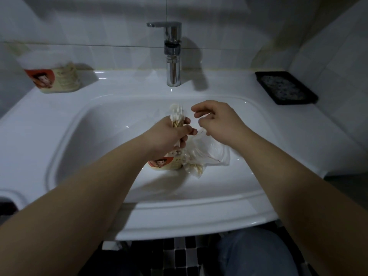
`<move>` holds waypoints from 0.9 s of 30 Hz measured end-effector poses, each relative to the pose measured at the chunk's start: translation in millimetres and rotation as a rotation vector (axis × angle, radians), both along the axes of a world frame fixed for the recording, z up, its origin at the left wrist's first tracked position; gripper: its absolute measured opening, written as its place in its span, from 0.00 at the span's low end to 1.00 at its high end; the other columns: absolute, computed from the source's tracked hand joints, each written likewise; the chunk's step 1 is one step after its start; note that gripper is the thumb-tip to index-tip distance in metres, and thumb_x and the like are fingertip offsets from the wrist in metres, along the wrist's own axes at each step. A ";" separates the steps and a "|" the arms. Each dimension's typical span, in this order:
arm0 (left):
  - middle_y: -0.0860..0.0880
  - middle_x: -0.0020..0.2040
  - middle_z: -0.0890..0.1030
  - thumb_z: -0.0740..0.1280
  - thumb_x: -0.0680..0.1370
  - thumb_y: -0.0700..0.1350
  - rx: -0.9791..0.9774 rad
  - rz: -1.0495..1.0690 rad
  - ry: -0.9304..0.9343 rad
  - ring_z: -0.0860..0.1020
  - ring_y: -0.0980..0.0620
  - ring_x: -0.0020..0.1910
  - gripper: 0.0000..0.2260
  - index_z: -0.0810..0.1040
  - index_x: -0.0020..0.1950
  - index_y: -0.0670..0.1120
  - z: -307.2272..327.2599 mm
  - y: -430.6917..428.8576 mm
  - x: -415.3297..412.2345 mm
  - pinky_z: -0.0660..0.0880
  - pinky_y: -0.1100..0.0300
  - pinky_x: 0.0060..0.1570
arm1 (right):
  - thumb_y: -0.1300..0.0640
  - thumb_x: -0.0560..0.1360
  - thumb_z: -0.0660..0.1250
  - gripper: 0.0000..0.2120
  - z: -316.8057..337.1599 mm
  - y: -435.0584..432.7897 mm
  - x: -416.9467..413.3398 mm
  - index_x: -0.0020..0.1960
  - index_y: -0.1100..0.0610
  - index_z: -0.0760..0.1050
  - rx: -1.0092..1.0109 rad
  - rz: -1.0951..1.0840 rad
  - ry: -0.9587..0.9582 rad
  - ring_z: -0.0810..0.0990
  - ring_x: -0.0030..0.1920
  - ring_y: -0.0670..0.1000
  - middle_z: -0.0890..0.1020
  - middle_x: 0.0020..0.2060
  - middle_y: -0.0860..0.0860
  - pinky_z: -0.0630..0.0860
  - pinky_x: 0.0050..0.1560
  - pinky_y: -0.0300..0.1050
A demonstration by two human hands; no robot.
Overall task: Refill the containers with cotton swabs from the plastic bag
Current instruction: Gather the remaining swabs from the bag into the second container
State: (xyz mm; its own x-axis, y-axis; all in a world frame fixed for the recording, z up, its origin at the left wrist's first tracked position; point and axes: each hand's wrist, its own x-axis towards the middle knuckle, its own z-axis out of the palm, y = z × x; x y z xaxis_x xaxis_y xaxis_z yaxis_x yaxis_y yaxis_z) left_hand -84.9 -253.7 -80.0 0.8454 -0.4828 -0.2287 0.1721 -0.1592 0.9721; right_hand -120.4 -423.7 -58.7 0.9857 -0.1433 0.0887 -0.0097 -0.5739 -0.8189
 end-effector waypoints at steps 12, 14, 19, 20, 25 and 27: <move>0.52 0.34 0.75 0.65 0.84 0.46 0.184 -0.152 -0.269 0.73 0.52 0.30 0.09 0.73 0.45 0.46 -3.5 -1.3 -6.8 0.73 0.55 0.36 | 0.66 0.78 0.62 0.29 -3.8 4.2 -3.9 0.75 0.44 0.72 -0.197 0.158 0.010 0.79 0.59 0.44 0.80 0.64 0.45 0.69 0.58 0.27; 0.52 0.35 0.76 0.65 0.84 0.47 0.176 -0.157 -0.273 0.73 0.52 0.31 0.09 0.73 0.45 0.46 -3.5 -0.7 -6.1 0.74 0.55 0.36 | 0.66 0.78 0.62 0.29 -2.6 4.6 -4.3 0.75 0.46 0.71 -0.204 0.163 -0.005 0.79 0.60 0.44 0.79 0.67 0.45 0.71 0.62 0.32; 0.53 0.34 0.78 0.64 0.84 0.43 0.143 -0.116 -0.280 0.73 0.53 0.29 0.09 0.74 0.44 0.46 -2.8 -1.9 -9.5 0.73 0.59 0.32 | 0.70 0.76 0.61 0.28 4.8 4.9 -9.4 0.73 0.51 0.75 -0.154 0.221 0.015 0.77 0.67 0.43 0.80 0.67 0.47 0.71 0.68 0.38; 0.55 0.32 0.78 0.64 0.84 0.42 0.132 -0.110 -0.271 0.73 0.54 0.28 0.09 0.74 0.44 0.46 -3.0 -1.6 -9.8 0.73 0.60 0.31 | 0.70 0.76 0.62 0.28 4.9 4.6 -9.3 0.73 0.52 0.75 -0.129 0.236 0.022 0.77 0.68 0.43 0.80 0.68 0.47 0.71 0.69 0.40; 0.51 0.29 0.74 0.64 0.85 0.47 0.022 -0.097 -0.128 0.71 0.52 0.27 0.12 0.73 0.43 0.43 -1.1 -2.9 -7.9 0.70 0.58 0.31 | 0.57 0.72 0.75 0.36 -1.4 -1.0 -7.0 0.77 0.47 0.68 -0.139 0.326 0.066 0.74 0.69 0.42 0.77 0.69 0.43 0.71 0.70 0.42; 0.51 0.30 0.74 0.64 0.84 0.47 -0.037 -0.049 -0.028 0.71 0.54 0.27 0.12 0.72 0.43 0.44 0.8 -5.2 -8.1 0.70 0.61 0.28 | 0.46 0.65 0.80 0.48 -6.5 0.6 -6.4 0.80 0.43 0.61 -0.173 0.367 0.095 0.73 0.70 0.43 0.73 0.72 0.42 0.73 0.68 0.44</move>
